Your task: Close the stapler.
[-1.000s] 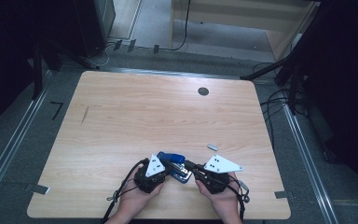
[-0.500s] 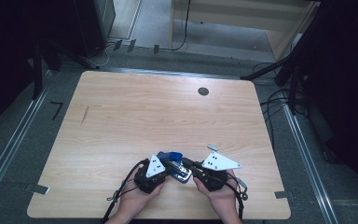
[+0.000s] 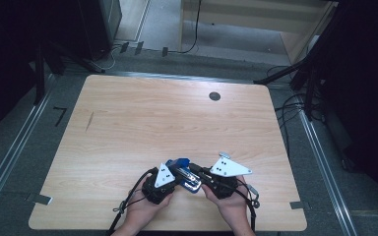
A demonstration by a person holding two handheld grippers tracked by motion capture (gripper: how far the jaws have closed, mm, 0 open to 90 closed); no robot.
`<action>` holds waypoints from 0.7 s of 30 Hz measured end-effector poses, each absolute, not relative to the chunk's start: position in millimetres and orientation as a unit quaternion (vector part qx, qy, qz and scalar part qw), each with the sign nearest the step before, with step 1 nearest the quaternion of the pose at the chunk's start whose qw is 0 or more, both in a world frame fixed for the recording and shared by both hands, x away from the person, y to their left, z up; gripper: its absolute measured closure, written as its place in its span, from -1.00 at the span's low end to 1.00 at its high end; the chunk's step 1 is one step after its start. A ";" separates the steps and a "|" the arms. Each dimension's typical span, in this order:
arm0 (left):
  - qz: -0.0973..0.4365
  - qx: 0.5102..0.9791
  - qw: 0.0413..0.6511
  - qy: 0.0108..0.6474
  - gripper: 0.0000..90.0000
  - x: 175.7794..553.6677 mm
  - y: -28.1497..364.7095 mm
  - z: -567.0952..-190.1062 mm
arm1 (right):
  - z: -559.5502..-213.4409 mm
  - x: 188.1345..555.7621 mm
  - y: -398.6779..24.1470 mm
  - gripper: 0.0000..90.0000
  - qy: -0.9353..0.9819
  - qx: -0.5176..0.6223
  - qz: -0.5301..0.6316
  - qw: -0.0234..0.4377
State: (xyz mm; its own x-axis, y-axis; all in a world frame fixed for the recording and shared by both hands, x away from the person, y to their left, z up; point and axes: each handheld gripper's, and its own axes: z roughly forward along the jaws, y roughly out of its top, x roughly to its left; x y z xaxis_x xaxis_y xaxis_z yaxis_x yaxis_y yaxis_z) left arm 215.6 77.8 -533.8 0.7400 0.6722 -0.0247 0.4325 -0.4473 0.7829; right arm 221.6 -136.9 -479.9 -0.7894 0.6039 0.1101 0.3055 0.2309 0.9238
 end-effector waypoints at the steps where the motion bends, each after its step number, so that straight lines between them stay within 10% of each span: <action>1: 0.146 0.838 0.410 0.330 1.00 215.6 77.8 -533.8 | -479.9 221.6 -136.9 1.00 0.773 0.294 0.546 0.137; 21: 0.149 0.837 0.410 0.329 1.00 215.2 77.4 -534.0 | -469.8 230.5 -119.4 1.00 0.773 0.283 0.550 0.142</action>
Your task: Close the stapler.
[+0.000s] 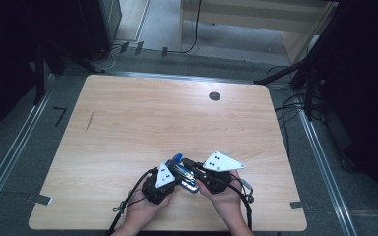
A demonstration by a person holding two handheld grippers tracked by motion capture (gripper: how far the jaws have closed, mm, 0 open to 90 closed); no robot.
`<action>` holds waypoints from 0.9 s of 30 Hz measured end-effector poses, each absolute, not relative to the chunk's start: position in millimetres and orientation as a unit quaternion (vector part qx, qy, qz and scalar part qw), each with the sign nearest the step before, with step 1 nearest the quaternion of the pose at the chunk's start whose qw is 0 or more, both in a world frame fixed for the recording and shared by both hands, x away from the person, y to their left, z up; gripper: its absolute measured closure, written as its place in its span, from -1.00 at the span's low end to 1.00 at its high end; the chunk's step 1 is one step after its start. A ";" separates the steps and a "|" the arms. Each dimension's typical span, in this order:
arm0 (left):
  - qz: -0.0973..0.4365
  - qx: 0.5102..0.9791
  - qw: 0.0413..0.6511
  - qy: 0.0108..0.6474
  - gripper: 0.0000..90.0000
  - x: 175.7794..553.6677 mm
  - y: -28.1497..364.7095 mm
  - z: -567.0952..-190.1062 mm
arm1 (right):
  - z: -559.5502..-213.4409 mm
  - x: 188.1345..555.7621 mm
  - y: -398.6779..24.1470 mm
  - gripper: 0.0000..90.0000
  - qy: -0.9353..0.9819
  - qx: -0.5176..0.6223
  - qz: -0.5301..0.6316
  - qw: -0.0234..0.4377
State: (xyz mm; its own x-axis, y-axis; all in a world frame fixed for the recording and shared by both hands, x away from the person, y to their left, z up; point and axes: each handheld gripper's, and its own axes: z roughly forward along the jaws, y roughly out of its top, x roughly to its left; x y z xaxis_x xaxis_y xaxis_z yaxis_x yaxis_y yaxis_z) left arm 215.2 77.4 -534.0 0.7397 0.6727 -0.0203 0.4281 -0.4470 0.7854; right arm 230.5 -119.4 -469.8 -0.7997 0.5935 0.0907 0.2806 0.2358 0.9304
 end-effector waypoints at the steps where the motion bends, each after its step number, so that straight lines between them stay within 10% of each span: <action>1: 0.149 0.837 0.411 0.328 1.00 215.2 77.4 -534.1 | -469.5 231.1 -118.7 1.00 0.773 0.282 0.550 0.143; 27: 0.151 0.837 0.411 0.328 1.00 215.0 77.0 -534.1 | -462.5 248.3 -99.0 1.00 0.777 0.266 0.552 0.141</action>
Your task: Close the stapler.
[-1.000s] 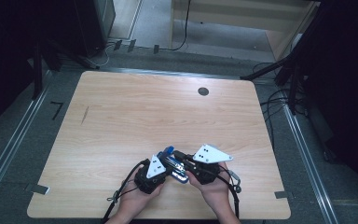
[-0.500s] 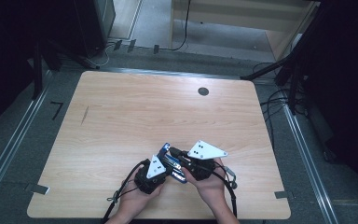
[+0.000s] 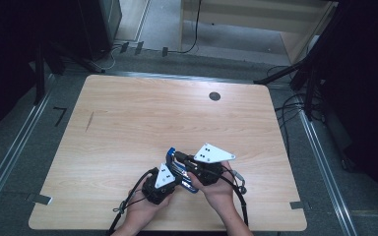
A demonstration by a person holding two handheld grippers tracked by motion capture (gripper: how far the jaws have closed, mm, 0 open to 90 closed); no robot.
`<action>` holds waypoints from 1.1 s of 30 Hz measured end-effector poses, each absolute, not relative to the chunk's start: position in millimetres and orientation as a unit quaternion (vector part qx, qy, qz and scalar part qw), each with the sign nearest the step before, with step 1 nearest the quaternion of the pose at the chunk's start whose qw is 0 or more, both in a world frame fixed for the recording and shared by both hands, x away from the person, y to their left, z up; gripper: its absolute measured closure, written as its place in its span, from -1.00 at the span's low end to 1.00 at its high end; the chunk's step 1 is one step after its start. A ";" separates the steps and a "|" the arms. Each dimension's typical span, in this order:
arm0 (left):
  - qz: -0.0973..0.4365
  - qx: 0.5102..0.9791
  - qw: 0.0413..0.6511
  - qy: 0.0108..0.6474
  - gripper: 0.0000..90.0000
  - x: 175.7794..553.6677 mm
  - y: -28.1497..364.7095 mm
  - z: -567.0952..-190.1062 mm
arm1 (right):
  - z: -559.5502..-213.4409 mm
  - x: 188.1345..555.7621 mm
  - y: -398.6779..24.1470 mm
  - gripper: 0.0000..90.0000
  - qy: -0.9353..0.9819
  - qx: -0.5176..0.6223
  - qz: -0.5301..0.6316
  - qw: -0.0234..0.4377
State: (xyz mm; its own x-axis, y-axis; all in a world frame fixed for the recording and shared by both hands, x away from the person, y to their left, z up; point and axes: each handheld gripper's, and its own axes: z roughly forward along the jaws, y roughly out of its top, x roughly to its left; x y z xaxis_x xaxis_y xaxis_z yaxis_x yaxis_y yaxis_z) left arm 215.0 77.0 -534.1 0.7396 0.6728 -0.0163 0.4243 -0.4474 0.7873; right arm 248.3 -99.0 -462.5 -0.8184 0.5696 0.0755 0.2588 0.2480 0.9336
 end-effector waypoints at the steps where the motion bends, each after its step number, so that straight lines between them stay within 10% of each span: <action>1: 0.151 0.837 0.411 0.328 1.00 215.0 77.0 -534.1 | -462.6 248.6 -98.2 1.00 0.777 0.267 0.553 0.139; 33: 0.154 0.838 0.411 0.325 1.00 214.4 76.4 -534.4 | -465.3 268.8 -73.9 1.00 0.779 0.258 0.558 0.123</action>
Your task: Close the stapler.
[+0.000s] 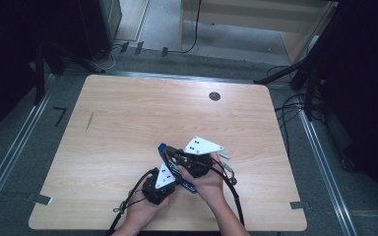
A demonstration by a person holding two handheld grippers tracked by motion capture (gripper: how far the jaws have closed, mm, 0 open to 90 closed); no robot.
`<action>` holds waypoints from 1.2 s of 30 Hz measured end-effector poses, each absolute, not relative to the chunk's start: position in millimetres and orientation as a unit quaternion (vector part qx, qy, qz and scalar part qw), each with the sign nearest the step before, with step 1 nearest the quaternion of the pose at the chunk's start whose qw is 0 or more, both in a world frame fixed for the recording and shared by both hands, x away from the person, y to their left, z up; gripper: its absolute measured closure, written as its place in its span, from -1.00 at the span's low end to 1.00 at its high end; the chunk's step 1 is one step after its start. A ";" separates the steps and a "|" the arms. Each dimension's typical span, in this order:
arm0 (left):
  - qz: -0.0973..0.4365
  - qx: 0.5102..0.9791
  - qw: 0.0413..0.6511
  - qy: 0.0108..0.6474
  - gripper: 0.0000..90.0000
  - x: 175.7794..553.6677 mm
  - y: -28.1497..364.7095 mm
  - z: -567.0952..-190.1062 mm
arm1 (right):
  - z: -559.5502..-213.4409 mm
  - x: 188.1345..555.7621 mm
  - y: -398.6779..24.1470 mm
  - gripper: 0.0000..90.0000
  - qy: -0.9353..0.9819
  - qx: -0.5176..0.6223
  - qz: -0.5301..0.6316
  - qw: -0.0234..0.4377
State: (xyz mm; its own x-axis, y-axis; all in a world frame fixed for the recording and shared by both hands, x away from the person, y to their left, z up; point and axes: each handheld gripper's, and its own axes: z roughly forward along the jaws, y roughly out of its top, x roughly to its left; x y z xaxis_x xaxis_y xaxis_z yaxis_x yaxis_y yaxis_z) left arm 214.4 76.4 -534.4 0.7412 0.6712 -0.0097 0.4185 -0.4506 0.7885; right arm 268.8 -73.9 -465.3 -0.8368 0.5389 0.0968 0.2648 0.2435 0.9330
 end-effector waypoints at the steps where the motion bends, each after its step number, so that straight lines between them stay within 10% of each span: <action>1: 0.154 0.838 0.411 0.325 1.00 214.4 76.5 -534.4 | -465.5 269.7 -72.9 1.00 0.779 0.260 0.557 0.123; 36: 0.154 0.839 0.410 0.324 1.00 214.5 76.6 -534.3 | -481.6 293.7 -49.8 1.00 0.796 0.264 0.539 0.078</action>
